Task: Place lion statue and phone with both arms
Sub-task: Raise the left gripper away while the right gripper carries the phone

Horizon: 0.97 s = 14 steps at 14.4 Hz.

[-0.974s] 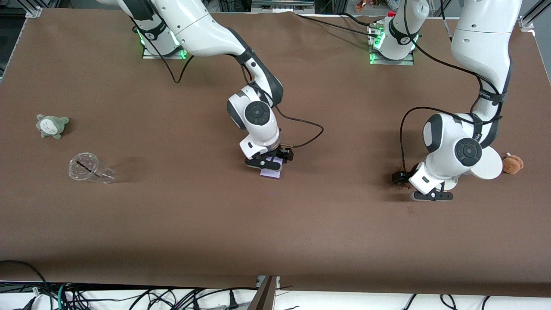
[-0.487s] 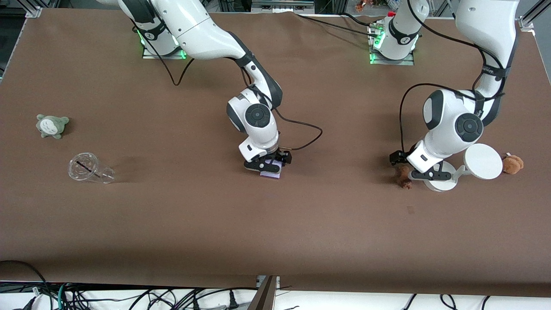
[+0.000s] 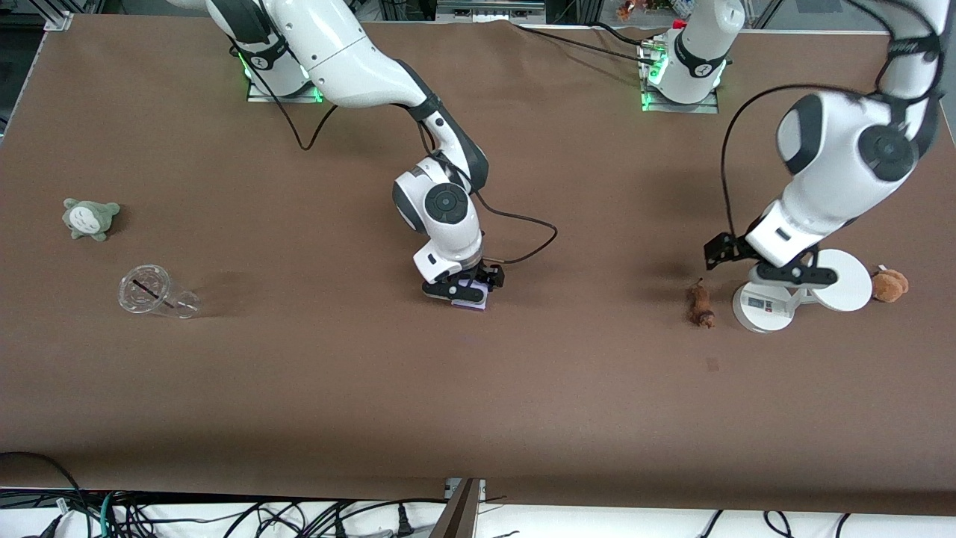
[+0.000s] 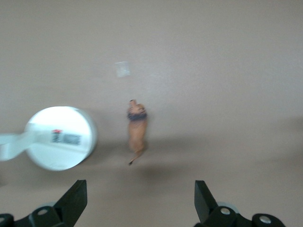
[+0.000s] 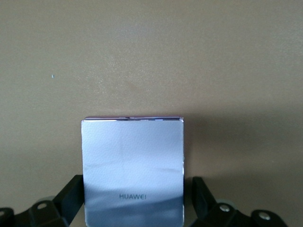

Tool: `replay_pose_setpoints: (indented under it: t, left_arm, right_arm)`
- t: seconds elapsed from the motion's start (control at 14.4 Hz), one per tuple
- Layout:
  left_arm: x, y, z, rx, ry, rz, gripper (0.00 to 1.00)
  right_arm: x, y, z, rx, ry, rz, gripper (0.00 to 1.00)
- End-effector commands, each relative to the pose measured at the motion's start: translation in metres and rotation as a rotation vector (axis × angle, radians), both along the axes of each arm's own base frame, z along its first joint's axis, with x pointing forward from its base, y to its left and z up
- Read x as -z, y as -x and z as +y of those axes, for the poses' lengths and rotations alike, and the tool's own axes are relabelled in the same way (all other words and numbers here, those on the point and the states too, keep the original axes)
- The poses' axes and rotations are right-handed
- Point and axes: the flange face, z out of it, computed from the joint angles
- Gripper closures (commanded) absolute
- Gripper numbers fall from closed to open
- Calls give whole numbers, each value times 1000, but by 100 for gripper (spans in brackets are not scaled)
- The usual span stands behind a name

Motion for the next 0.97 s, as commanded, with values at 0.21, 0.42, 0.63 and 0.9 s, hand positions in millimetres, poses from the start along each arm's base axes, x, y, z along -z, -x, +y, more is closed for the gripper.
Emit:
replay_pose_setpoints:
  t: [0.21, 0.42, 0.63, 0.9]
  left_arm:
    - [-120, 23, 25, 9, -52, -11, 0]
    - [-170, 27, 38, -2, -104, 21, 0]
    - [-200, 31, 40, -29, -98, 26, 0]
    - [-212, 35, 40, -37, -91, 44, 0]
  right_arm:
    - [-2, -5, 2, -16, 4, -25, 65]
    - [-35, -30, -27, -29, 30, -5, 66]
    - [-63, -58, -73, -107, 69, 51, 66]
    - [-70, -90, -155, -201, 133, 163, 65]
